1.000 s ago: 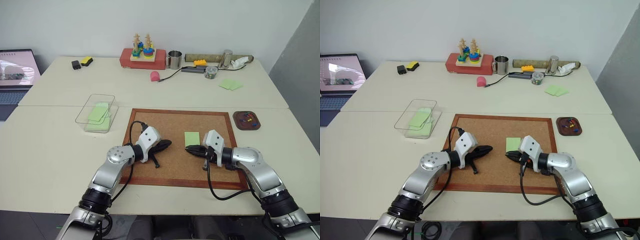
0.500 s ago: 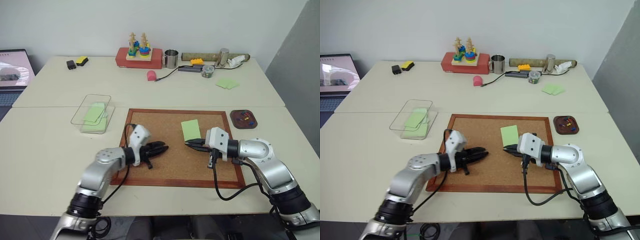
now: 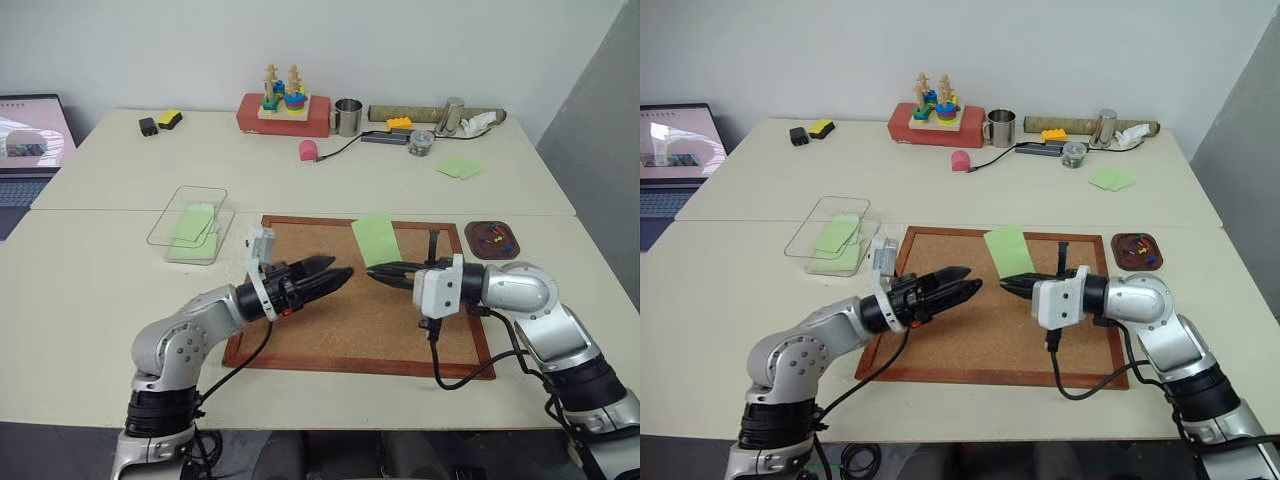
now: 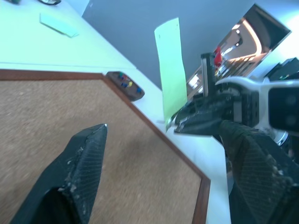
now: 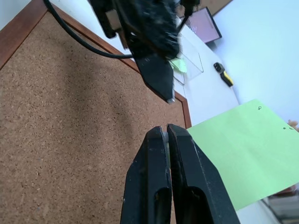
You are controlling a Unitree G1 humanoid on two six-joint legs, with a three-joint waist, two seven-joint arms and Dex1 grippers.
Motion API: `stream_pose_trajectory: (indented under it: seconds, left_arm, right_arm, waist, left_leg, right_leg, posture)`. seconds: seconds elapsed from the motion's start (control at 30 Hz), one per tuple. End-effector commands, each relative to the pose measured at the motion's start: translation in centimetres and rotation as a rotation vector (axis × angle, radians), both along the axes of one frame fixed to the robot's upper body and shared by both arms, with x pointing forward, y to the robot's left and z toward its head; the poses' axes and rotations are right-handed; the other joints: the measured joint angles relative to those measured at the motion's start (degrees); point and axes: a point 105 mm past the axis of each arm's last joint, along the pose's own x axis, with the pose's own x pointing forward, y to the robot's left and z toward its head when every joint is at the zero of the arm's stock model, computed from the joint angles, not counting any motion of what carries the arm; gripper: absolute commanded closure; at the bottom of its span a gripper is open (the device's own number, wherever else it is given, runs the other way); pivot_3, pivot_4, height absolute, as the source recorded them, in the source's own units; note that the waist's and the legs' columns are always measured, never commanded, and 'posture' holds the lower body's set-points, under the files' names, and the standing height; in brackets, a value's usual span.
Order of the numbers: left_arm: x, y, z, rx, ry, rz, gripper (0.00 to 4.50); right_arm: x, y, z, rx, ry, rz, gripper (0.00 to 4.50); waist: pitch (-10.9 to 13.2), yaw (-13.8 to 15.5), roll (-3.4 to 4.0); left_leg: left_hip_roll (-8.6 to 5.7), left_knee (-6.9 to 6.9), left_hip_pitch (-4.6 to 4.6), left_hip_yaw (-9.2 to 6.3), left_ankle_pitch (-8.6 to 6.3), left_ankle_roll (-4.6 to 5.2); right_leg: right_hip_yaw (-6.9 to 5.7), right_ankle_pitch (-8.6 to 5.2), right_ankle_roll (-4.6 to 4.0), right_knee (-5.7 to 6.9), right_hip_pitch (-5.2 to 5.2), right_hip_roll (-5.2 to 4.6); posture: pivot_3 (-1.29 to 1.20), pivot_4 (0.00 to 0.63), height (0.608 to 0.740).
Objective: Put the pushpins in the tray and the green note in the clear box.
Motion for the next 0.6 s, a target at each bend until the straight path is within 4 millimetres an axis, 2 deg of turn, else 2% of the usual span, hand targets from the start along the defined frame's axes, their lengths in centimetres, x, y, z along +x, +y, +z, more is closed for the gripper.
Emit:
stream_pose_trajectory:
  seconds: [0.03,0.2,0.3,0.6]
  left_arm:
    - [0.2,-1.2,1.1,-0.039,-0.028,-0.029,0.50]
    - [0.5,-2.2,1.4,-0.077,-0.026,-0.057,0.50]
    - [0.8,-2.3,1.3,-0.095,-0.008,-0.052,0.93]
    - [0.7,-3.0,1.1,-0.109,0.012,-0.085,2.68]
  right_arm:
    - [-0.3,0.3,1.4,-0.001,-0.093,0.041,4.50]
    - [-0.6,0.5,1.3,-0.007,-0.115,0.065,4.50]
    - [-1.0,0.7,1.2,-0.006,-0.121,0.081,4.50]
    - [-1.6,1.4,1.1,0.008,-0.129,0.117,4.50]
  waist:
    - [0.0,0.0,0.00]
    - [0.0,0.0,0.00]
    - [0.0,0.0,0.00]
    - [0.0,0.0,0.00]
  left_leg:
    - [0.00,0.00,0.00,0.00,0.00,0.00]
    - [-0.01,0.00,0.01,0.01,0.00,0.00]
    - [-0.01,0.00,0.00,0.02,0.00,0.00]
    - [-0.01,0.01,0.00,0.01,0.00,-0.01]
  right_leg:
    - [0.01,0.00,0.00,0.00,0.00,0.00]
    - [0.02,0.00,-0.01,0.00,0.01,0.00]
    - [0.02,0.00,-0.01,0.00,0.00,0.00]
    - [0.02,0.00,-0.01,0.00,0.00,0.00]
  posture:
    - [0.00,0.150,0.740]
    - [0.00,0.150,0.740]
    - [0.00,0.150,0.740]
    - [0.00,0.150,0.740]
